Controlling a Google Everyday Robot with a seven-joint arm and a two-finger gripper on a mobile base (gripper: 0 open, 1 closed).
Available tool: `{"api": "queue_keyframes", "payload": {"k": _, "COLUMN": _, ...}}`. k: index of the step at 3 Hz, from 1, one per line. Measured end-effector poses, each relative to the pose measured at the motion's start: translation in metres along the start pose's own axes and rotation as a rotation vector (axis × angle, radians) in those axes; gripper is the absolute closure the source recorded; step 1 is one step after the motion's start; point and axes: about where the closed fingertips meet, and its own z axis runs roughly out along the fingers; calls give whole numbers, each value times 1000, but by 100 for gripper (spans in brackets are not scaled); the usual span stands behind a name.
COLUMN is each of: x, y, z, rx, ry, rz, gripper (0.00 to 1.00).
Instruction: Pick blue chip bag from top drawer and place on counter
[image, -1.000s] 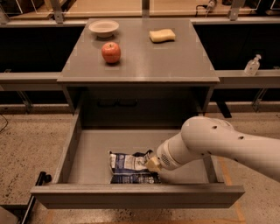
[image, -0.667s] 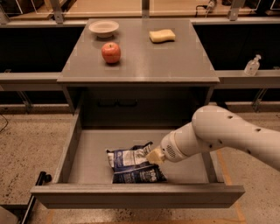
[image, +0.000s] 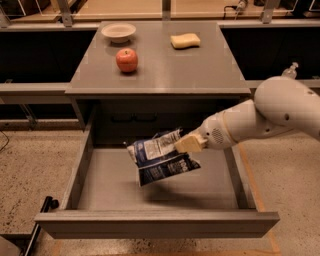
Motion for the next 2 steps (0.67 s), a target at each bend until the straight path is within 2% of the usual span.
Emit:
{"api": "queue_keyframes", "payload": {"k": 1, "x": -43, "y": -17, "z": -41, "rx": -7, "ry": -59, "rz": -53, "gripper": 100}}
{"api": "queue_keyframes", "payload": {"k": 2, "x": -84, "y": -35, "z": -80, "rx": 10, "ry": -91, "rz": -103, "gripper": 100}}
